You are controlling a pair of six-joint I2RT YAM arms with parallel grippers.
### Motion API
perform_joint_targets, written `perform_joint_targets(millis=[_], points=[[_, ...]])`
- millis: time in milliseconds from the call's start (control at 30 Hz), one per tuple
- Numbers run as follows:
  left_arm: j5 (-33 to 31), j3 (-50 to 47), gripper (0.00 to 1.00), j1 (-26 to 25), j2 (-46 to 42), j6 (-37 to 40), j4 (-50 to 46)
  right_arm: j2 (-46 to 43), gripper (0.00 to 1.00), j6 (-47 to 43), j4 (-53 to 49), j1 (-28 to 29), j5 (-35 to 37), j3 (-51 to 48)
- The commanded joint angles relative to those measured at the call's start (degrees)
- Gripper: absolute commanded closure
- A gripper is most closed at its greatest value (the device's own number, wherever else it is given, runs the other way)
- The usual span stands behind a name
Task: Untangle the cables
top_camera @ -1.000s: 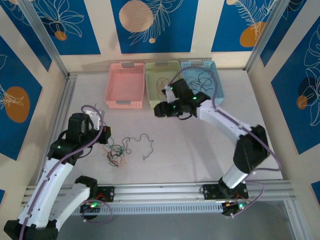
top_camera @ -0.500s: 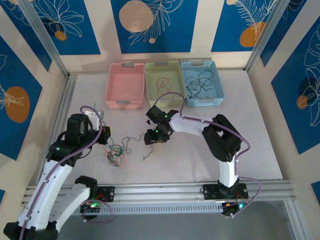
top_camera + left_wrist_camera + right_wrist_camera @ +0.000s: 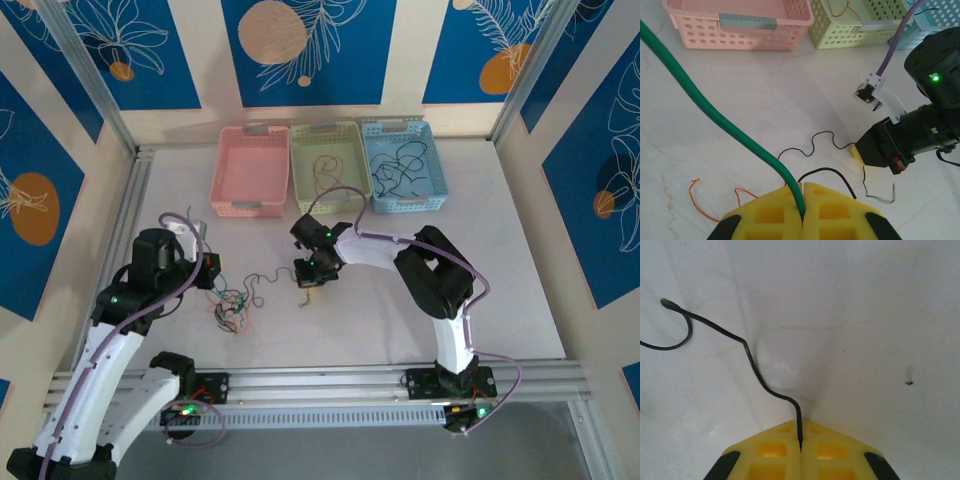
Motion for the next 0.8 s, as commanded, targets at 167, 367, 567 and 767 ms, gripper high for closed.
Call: perform_joint_targets(millis=[167, 367, 567, 767], points=[[-0.1, 0.2, 1.0, 0.9, -1.2, 1.3, 0.4, -26.8, 1.0, 1.2, 6.2, -20.6, 0.8, -17.3], [-2.9, 0.4, 1.0, 1.1, -2.3, 1.1, -0.2, -40.4, 1.0, 6.1, 5.9, -47.6, -3.9, -33.1], [-8.6, 0.9, 1.0, 1.9, -4.4, 0.8, -1.5, -45.8, 1.0, 9.5, 5.9, -62.4, -5.2, -39.1], [-5.5, 0.6, 1.0, 2.1, -3.2, 1.0, -0.9, -45.3, 1.0, 7.1, 6.1, -57.8, -5.7, -37.4]])
